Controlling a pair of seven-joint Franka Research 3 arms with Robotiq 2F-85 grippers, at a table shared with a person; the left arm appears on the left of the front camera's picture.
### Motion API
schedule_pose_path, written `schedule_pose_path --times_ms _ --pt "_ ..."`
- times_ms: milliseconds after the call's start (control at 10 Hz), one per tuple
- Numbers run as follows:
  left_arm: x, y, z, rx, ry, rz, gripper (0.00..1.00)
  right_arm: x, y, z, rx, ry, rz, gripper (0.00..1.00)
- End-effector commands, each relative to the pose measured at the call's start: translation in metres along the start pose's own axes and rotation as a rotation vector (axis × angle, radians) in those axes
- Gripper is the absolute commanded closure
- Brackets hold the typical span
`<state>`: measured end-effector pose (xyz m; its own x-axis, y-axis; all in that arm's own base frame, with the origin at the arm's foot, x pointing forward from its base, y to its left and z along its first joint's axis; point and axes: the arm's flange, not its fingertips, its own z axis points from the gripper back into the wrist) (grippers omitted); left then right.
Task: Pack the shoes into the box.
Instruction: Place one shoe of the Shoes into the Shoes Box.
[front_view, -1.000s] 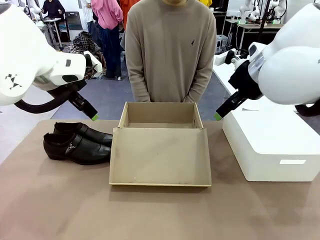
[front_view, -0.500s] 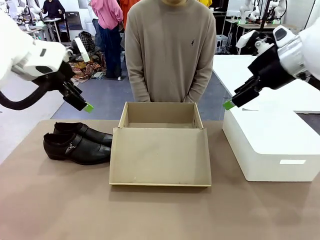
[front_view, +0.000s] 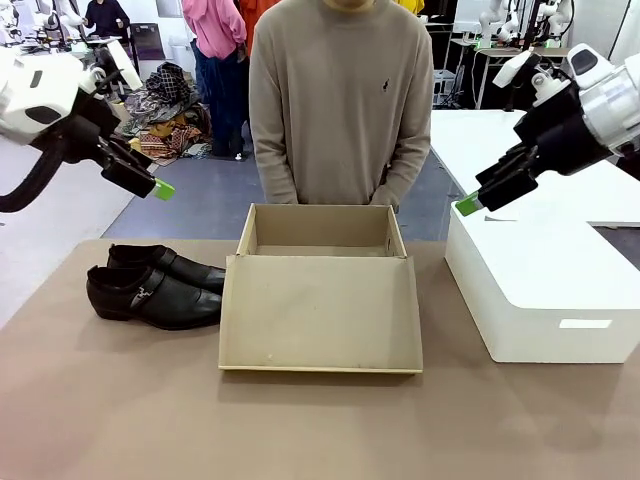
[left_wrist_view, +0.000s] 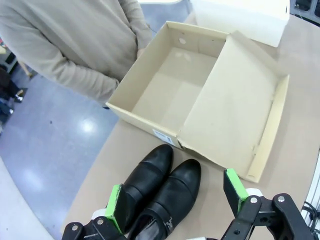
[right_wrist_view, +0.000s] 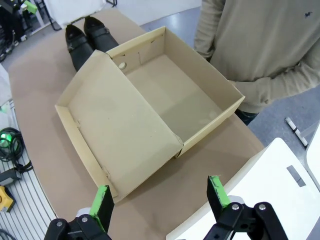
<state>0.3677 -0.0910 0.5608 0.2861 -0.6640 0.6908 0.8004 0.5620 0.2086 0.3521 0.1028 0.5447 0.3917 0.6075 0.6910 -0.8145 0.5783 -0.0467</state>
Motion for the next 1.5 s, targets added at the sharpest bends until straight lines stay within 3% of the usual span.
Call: schedule_pose_path --times_ms 0,200,700,1100,1200,1300,1400 --pt "-0.003 0.001 -0.006 0.049 -0.025 0.045 0.00 -0.008 -0.001 -0.005 0.043 -0.025 0.029 0.00" --pt "0.000 0.000 0.000 0.000 0.000 0.000 0.00 0.000 0.000 0.000 0.000 0.000 0.000 0.00" --pt "-0.018 -0.020 0.008 0.019 -0.033 0.108 0.00 -0.012 0.012 0.017 -0.028 -0.012 -0.016 0.00" --pt "-0.025 -0.036 0.021 0.043 -0.038 0.125 0.00 -0.022 0.018 0.020 -0.017 -0.011 -0.021 0.00" --pt "-0.025 -0.037 0.021 0.054 -0.029 0.151 0.00 -0.023 0.020 0.020 -0.010 -0.007 -0.020 0.00" --pt "-0.005 -0.013 0.020 0.030 -0.040 0.110 0.00 -0.023 0.022 0.019 -0.001 -0.003 -0.028 0.00" --pt "-0.005 -0.013 0.020 0.030 -0.040 0.110 0.00 -0.002 0.002 0.024 -0.018 -0.005 -0.002 0.00"
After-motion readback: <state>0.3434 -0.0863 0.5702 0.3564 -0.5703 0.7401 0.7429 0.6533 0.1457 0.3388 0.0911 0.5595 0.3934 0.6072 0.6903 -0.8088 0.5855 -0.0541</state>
